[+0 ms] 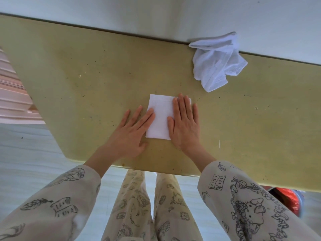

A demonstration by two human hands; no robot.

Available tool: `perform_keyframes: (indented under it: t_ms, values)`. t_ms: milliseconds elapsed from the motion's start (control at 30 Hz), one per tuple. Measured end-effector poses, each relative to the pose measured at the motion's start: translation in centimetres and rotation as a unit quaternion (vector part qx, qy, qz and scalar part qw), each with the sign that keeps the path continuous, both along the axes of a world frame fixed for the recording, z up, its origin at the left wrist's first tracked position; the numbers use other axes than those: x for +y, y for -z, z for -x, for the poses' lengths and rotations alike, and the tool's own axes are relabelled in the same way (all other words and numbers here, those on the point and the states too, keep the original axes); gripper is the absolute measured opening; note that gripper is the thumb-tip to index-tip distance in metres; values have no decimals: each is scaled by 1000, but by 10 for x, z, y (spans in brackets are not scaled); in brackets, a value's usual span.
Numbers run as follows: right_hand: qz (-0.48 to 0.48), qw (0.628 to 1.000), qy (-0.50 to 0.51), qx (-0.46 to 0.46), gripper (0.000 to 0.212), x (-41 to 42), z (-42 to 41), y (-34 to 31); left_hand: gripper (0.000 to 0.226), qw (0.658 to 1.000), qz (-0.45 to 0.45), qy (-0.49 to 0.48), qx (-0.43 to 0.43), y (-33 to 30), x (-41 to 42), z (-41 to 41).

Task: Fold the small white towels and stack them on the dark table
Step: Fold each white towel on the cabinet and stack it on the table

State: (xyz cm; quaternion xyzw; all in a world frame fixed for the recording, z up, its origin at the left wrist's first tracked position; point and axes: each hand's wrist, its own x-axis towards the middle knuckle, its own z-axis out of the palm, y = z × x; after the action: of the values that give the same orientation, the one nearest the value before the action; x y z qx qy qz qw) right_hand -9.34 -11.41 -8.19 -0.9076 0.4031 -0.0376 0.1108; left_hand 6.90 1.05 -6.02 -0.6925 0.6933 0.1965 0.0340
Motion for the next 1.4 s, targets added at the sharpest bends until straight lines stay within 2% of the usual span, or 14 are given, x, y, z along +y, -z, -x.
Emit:
perform_keyframes:
  t_ms: [67, 200, 300, 700, 767, 833, 900, 967, 1000, 1100, 1333, 1400]
  values:
    - [0, 1000, 3, -1, 56, 0, 0, 0, 76, 1000, -12, -15, 21, -8, -4, -3]
    - [-5, 1000, 3, -4, 56, 1, 0, 0, 57, 991, 91, -89, 32, -12, -29, 10]
    - [-10, 1000, 1, -7, 57, 0, 0, 1, 49, 984, 139, -104, 30, 1, -52, 26]
    - [-26, 1000, -5, 0, 56, -2, 1, -1, 58, 987, 101, -120, -12, 18, -52, 30]
    - [-43, 999, -1, -32, 53, -4, 1, -6, 58, 989, 95, -113, -21, 16, -52, 30]
    - [-83, 988, 67, -115, 48, -6, 1, -18, 57, 989, 93, -110, -28, 15, -52, 30]
    - [-161, 939, 216, -213, 40, -11, -2, -36, 57, 988, 98, -113, -29, 15, -54, 30]
    - [-224, 879, 356, -223, 31, -22, -7, -48, 56, 987, 104, -115, -32, 17, -55, 30]
    - [-244, 868, 388, -192, 28, -26, -10, -51, 56, 987, 107, -115, -32, 18, -54, 30]
    - [-275, 877, 377, -111, 25, -32, -17, -50, 56, 987, 115, -111, -30, 18, -54, 29]
    - [-300, 862, 403, -72, 18, -37, -27, -41, 57, 989, 97, -110, -30, 17, -54, 29]
    - [-304, 860, 407, -44, 25, -37, -30, -41, 57, 990, 88, -107, -28, 16, -54, 28]
